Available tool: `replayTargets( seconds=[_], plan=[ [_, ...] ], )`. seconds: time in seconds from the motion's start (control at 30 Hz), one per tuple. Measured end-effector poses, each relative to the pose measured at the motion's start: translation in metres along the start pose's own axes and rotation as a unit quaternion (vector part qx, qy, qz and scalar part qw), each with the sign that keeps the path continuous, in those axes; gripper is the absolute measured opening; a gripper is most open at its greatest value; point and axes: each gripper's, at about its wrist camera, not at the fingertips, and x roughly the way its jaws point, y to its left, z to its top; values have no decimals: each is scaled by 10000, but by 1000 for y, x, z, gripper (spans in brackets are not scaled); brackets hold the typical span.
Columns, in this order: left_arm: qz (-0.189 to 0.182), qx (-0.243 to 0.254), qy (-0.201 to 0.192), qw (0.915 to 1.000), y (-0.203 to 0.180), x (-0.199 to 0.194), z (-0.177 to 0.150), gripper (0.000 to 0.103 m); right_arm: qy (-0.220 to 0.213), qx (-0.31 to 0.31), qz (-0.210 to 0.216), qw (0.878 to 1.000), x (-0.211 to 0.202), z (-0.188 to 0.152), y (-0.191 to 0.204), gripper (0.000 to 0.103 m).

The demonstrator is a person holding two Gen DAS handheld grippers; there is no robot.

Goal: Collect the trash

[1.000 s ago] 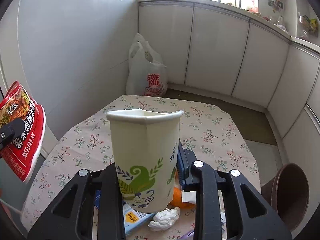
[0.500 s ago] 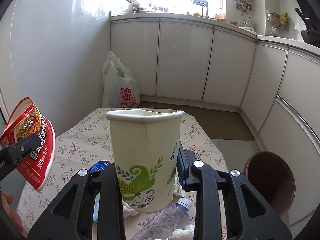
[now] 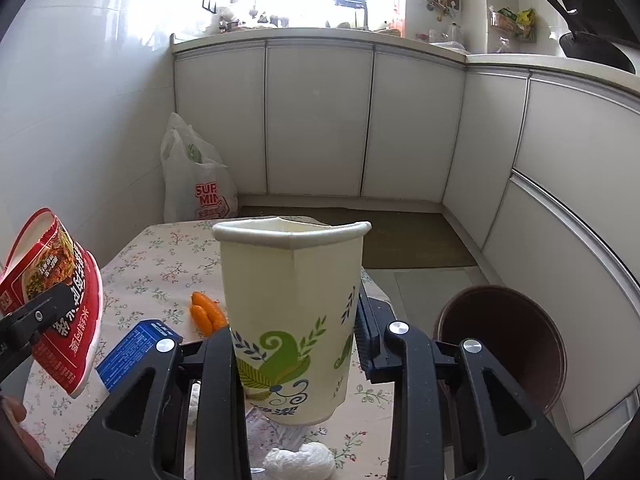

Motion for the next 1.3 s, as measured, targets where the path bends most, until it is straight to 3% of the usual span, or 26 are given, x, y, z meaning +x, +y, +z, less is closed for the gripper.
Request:
replayTargets(
  seconds=[0.4, 0.67, 1.03, 1.3],
  plan=[
    [-391, 201, 164, 9989, -55, 11, -15, 76, 3, 368, -343, 9987, -4, -3, -49, 31],
    [-720, 463, 229, 9961, -104, 13, -27, 76, 56, 760, -731, 9944, -9, -7, -101, 31],
    [-1039, 873, 517, 9894, -166, 30, -54, 76, 203, 1248, -1349, 9828, -6, -19, -186, 31],
    [-1040, 1049, 658, 9868, -183, 41, -67, 76, 590, 1632, -1766, 9689, 25, -30, -235, 31]
  ],
)
